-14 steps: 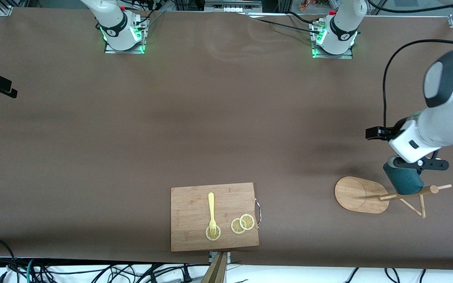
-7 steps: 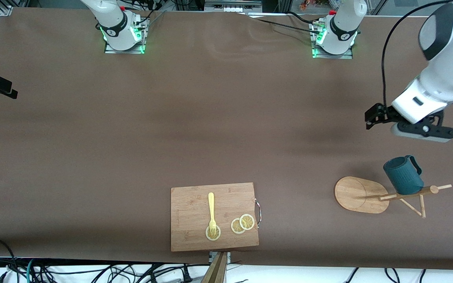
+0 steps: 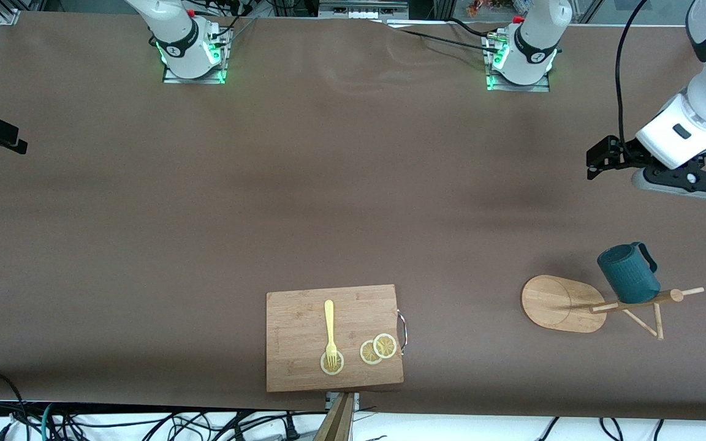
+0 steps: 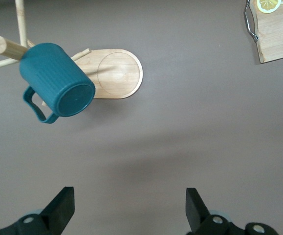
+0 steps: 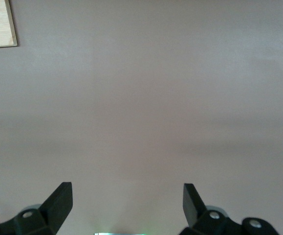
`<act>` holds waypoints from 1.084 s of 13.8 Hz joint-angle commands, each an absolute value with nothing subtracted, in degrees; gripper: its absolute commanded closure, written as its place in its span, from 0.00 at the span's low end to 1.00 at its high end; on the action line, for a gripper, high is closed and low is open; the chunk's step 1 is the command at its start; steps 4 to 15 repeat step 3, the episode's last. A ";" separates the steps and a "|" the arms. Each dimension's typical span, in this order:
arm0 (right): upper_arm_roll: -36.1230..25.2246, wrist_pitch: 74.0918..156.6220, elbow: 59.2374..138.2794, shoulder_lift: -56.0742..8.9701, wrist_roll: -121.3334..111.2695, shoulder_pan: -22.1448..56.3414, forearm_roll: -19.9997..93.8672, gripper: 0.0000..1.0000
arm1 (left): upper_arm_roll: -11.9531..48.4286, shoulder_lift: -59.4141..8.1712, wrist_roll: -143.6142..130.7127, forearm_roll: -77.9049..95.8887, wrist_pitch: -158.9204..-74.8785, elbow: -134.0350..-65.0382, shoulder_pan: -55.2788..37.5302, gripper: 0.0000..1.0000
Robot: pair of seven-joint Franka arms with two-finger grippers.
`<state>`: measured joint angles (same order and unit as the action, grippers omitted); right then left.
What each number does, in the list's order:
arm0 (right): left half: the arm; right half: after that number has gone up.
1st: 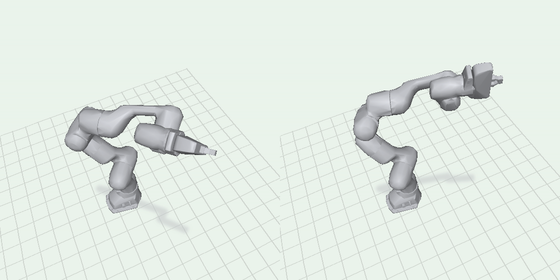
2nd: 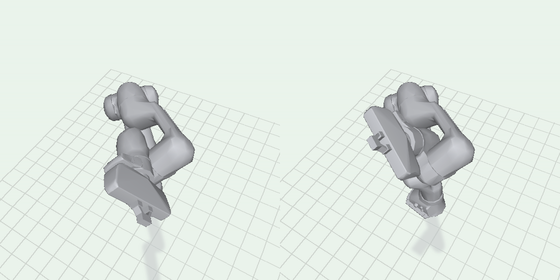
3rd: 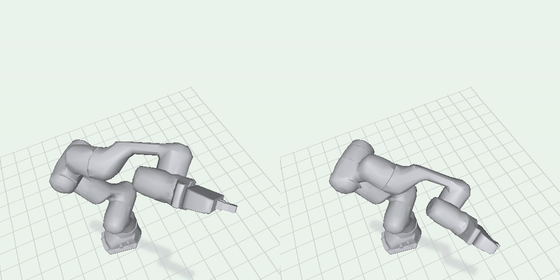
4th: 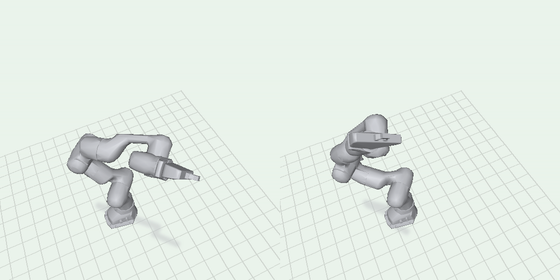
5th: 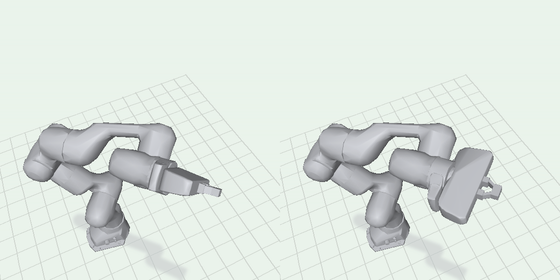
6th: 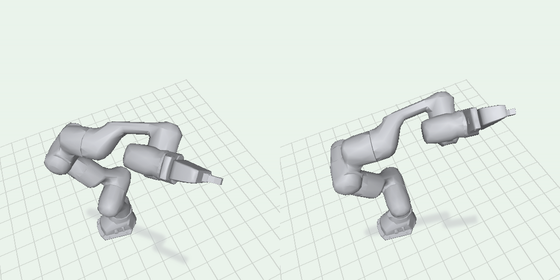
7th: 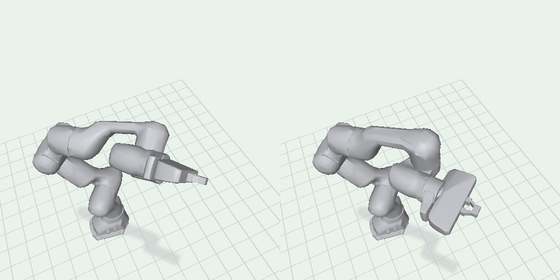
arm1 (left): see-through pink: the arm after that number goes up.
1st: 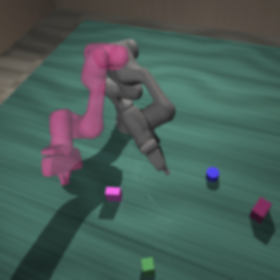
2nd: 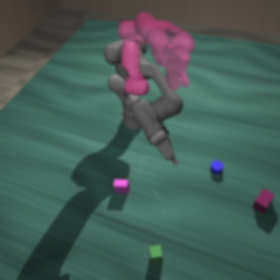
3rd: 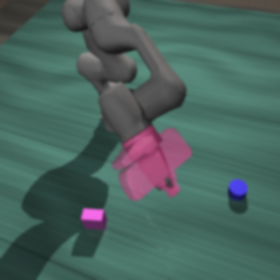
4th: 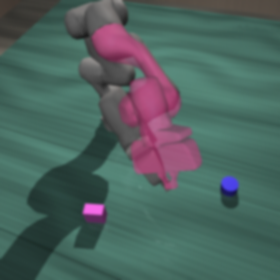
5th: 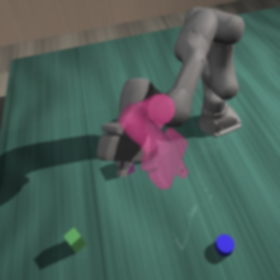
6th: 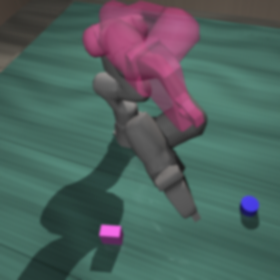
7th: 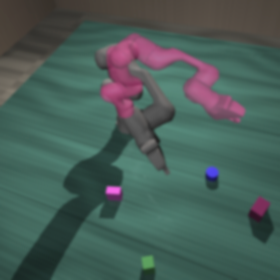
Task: Pass cup and hang on rack
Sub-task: 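Open the left gripper and raise it away from the rack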
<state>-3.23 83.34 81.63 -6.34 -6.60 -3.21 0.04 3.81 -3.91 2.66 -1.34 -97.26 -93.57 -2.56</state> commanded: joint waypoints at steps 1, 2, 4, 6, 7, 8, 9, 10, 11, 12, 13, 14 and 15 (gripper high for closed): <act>-3.08 83.06 80.42 -6.68 -7.21 -3.52 -0.44 0.00 | 2.55 -5.27 2.11 -0.35 -96.50 -91.32 -3.96 0.00; -3.08 83.14 80.42 -6.68 -7.12 -3.52 -0.44 0.00 | 2.55 -5.27 2.11 -0.35 -96.50 -91.41 -3.96 0.00; -3.08 83.14 80.42 -6.68 -7.12 -3.52 -0.44 0.00 | 2.55 -5.19 2.37 -0.44 -96.42 -91.49 -4.04 0.00; -3.08 83.14 80.42 -6.68 -7.12 -3.52 -0.44 0.00 | 2.55 -5.19 2.37 -0.44 -96.42 -91.49 -4.04 0.00; -3.08 83.14 80.42 -6.68 -7.12 -3.52 -0.44 0.00 | 2.55 -5.19 2.37 -0.44 -96.42 -91.49 -4.04 0.00; -3.08 83.14 80.42 -6.68 -7.12 -3.52 -0.44 0.00 | 2.55 -5.19 2.37 -0.44 -96.42 -91.49 -4.04 0.00; -3.08 83.14 80.42 -6.68 -7.12 -3.52 -0.44 0.00 | 2.55 -5.19 2.37 -0.44 -96.42 -91.49 -4.04 0.00; -3.08 83.14 80.42 -6.68 -7.12 -3.52 -0.44 0.00 | 2.55 -5.19 2.37 -0.44 -96.42 -91.49 -4.04 0.00; -3.08 83.14 80.42 -6.68 -7.12 -3.52 -0.44 0.00 | 2.55 -5.19 2.37 -0.44 -96.42 -91.49 -4.04 0.00; -3.08 83.14 80.42 -6.68 -7.12 -3.52 -0.44 0.00 | 2.55 -5.19 2.37 -0.44 -96.42 -91.49 -4.04 0.00; -3.08 83.14 80.42 -6.68 -7.12 -3.52 -0.44 0.00 | 2.55 -5.19 2.37 -0.44 -96.42 -91.49 -4.04 0.00; -3.08 83.14 80.42 -6.68 -7.12 -3.52 -0.44 0.00 | 2.55 -5.19 2.37 -0.44 -96.42 -91.49 -4.04 0.00; -3.08 83.14 80.42 -6.68 -7.12 -3.52 -0.44 0.00 | 2.55 -5.19 2.37 -0.44 -96.42 -91.49 -4.04 0.00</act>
